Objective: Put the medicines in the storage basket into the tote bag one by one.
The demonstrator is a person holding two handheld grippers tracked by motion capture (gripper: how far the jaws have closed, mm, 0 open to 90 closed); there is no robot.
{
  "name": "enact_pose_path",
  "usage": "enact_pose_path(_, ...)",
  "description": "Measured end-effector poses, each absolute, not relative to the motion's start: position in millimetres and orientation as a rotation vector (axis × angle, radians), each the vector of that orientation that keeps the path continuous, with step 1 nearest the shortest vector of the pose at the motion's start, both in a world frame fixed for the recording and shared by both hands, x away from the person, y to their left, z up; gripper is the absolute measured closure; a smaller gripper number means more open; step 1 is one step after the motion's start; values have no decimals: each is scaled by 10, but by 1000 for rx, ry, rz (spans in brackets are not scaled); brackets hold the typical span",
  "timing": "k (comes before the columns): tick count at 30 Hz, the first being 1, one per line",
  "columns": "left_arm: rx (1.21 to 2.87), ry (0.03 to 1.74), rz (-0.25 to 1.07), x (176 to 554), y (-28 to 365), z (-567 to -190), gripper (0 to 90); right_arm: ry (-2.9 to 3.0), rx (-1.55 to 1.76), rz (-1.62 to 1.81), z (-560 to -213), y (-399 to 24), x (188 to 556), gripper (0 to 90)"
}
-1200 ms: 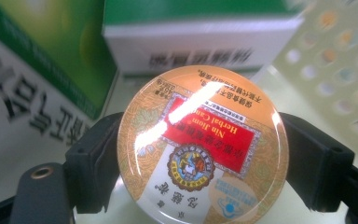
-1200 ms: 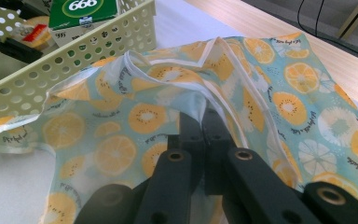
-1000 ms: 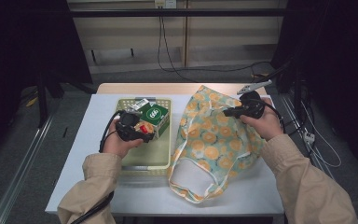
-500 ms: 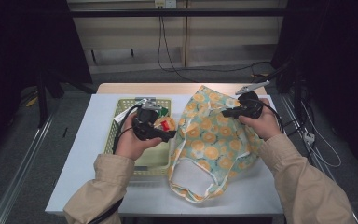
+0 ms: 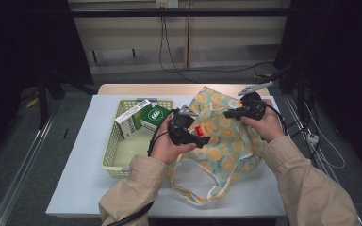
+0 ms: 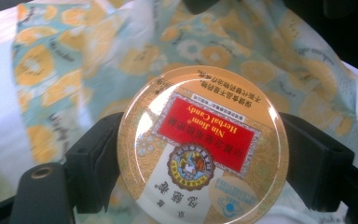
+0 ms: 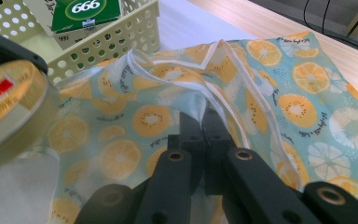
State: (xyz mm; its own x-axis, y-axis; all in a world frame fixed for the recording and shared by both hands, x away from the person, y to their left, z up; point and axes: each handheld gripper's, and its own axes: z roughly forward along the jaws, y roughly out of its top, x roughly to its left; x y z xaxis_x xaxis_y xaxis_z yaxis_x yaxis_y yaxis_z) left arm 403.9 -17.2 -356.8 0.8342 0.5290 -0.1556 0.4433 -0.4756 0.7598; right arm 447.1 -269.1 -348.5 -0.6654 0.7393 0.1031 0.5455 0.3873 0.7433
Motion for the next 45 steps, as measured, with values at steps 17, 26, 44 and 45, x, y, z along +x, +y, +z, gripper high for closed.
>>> enact_pose_path(17,2124,722,117,4083,-444,-3764,206,2398,1140,1147,-3463,-2716,4458,900)
enact_pose_path(26,2115,727,121,4126,-462,-3792,206,2399,1141,1147,-3471,-2711,4455,900)
enact_pose_path(44,2106,746,107,4193,-726,-3921,205,2387,1147,1162,-3443,-2747,4441,900)
enact_pose_path(45,2101,750,102,4203,-737,-3941,206,2387,1147,1165,-3443,-2747,4442,900)
